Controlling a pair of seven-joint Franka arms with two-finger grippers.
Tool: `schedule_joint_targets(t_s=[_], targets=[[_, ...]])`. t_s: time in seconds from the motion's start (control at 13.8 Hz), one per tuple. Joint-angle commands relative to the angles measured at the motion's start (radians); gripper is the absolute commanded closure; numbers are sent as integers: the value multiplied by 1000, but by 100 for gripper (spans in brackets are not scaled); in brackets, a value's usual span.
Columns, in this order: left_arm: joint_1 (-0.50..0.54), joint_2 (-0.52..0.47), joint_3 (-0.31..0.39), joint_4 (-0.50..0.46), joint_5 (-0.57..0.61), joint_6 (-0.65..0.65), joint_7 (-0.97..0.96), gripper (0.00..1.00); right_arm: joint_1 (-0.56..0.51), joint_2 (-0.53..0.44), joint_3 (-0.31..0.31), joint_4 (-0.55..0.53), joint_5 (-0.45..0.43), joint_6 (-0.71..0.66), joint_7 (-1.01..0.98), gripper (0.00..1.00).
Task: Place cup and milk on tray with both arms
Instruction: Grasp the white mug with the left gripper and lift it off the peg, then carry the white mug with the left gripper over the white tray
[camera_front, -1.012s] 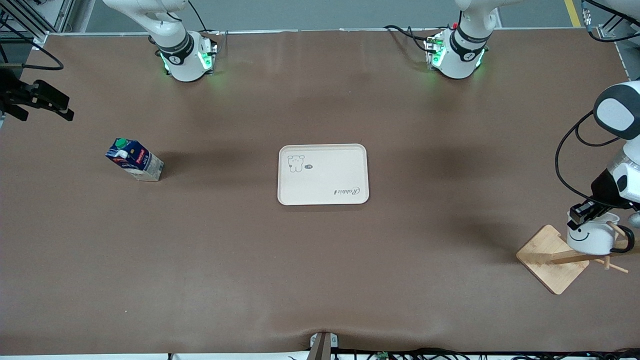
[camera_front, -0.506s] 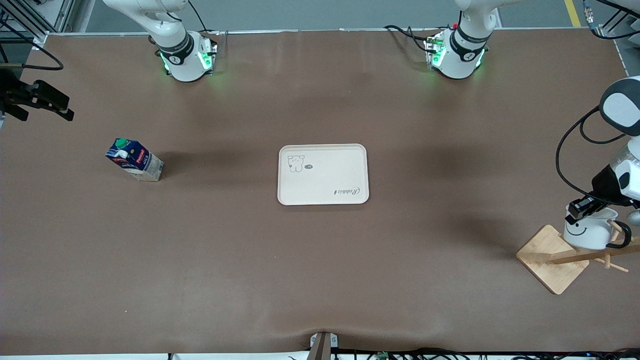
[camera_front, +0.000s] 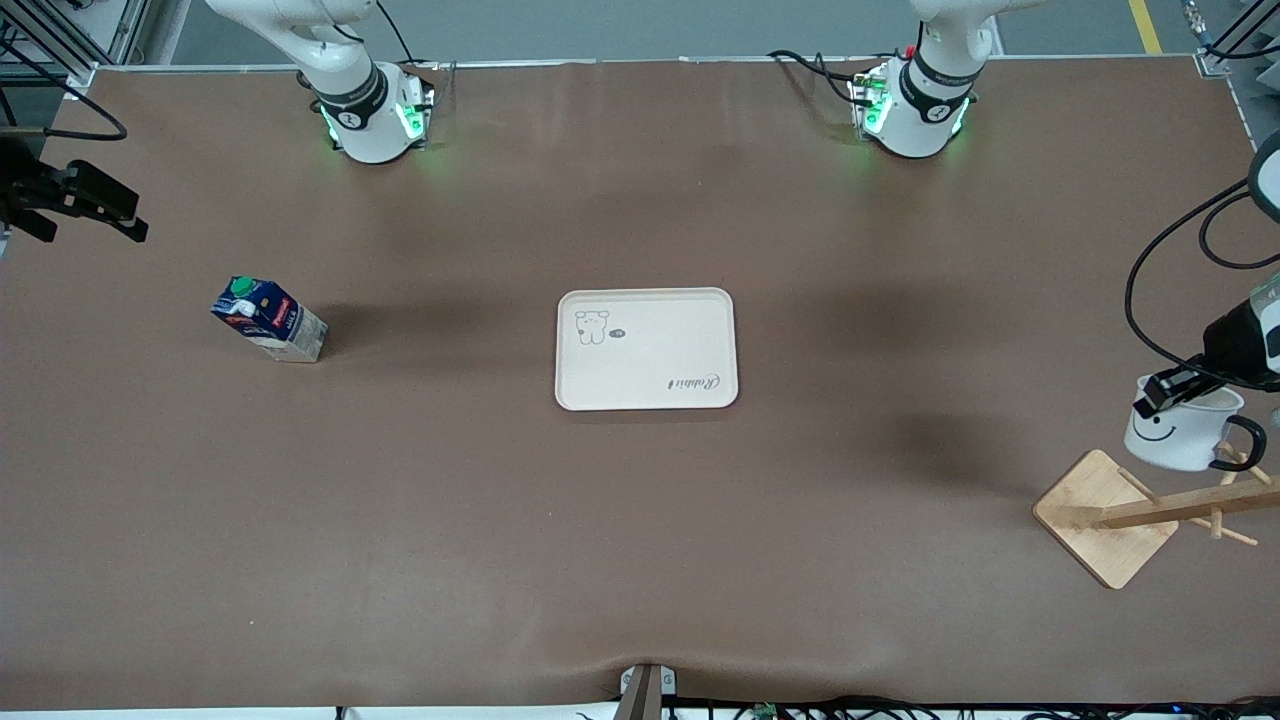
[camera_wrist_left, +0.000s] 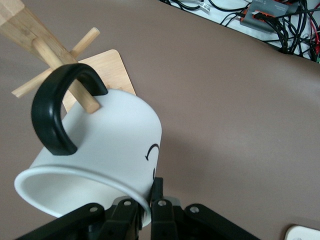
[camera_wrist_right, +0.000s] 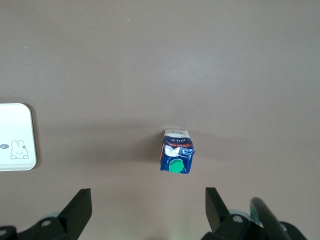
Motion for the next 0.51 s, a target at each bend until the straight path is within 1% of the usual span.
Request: schedule_joint_targets(t_s=[0.0, 0.43], targets=[[0, -8, -23, 54, -19, -85, 7, 100, -10, 11, 6, 26, -11, -12, -11, 0], [-6, 4, -125, 83, -18, -165, -35, 100, -10, 11, 6, 26, -11, -12, -11, 0]])
